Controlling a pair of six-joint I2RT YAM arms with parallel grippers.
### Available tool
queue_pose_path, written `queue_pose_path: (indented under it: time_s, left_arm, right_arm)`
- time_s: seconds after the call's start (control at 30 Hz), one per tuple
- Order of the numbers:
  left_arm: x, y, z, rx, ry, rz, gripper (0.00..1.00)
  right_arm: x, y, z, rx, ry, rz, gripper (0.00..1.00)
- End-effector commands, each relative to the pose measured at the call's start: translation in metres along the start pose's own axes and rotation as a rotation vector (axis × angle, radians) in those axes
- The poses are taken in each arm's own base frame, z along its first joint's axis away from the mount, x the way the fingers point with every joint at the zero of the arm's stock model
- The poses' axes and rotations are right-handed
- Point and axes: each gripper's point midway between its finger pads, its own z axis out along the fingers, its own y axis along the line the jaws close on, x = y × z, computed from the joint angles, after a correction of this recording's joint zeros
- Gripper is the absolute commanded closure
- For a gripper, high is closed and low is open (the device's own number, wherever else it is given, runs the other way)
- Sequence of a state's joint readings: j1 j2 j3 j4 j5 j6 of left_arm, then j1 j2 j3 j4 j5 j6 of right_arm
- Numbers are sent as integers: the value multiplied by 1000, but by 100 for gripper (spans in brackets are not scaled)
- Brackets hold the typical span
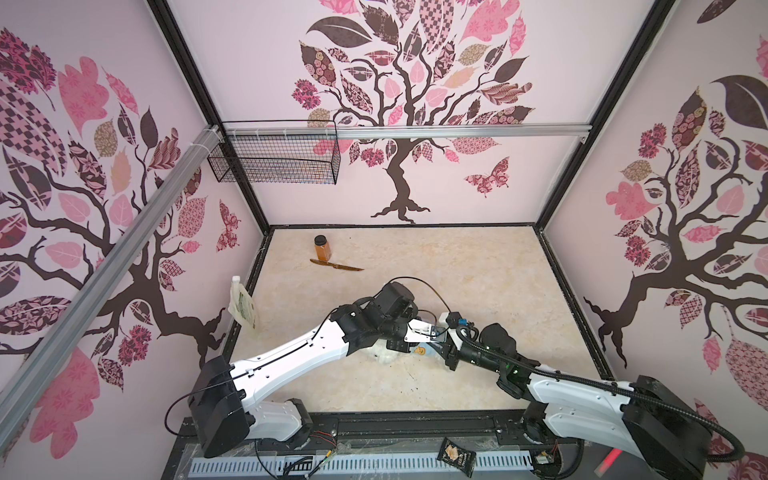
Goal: Dress the teddy bear
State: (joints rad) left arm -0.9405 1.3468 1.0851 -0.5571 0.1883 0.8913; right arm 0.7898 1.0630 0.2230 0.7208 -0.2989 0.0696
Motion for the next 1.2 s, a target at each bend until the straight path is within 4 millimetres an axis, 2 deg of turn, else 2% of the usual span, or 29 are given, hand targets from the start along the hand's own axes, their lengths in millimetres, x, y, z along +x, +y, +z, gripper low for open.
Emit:
queue_pose_path:
  time_s: [0.0, 0.2, 0.33, 0.47, 0.57, 0.67, 0.7, 0.77, 0.87, 1.03, 1.17]
  left_arm:
    - [14, -21, 21, 84, 18, -33, 68]
    - [27, -43, 34, 190, 29, -95, 62]
    - [40, -58, 43, 267, 85, -109, 61]
    - [42, -61, 45, 280, 95, -122, 68]
    - [26, -54, 38, 257, 22, -139, 80]
    - [-3, -39, 20, 215, -135, -196, 97]
    - [-12, -32, 11, 201, -203, -228, 100]
    - [-29, -10, -12, 136, -361, -301, 100]
    - [-42, 12, -42, 39, -495, -350, 100]
    - [-55, 23, -70, -3, -592, -376, 100]
    - [-55, 26, -81, -28, -622, -392, 100]
  right_arm:
    - [-82, 26, -13, -103, -273, -24, 95]
    - [-118, 33, -25, -123, -381, -12, 96]
    - [-145, 39, -33, -148, -455, -13, 96]
    - [-165, 43, -40, -159, -508, -19, 97]
    - [-168, 41, -42, -148, -524, -3, 98]
    - [-157, 30, -38, -95, -490, 28, 99]
    - [-152, 25, -37, -74, -476, 38, 99]
    - [-137, 14, -36, -36, -436, 69, 99]
    - [-111, -1, -33, 24, -359, 101, 98]
    - [-68, -17, -28, 96, -241, 137, 92]
    - [-47, -24, -28, 131, -198, 169, 88]
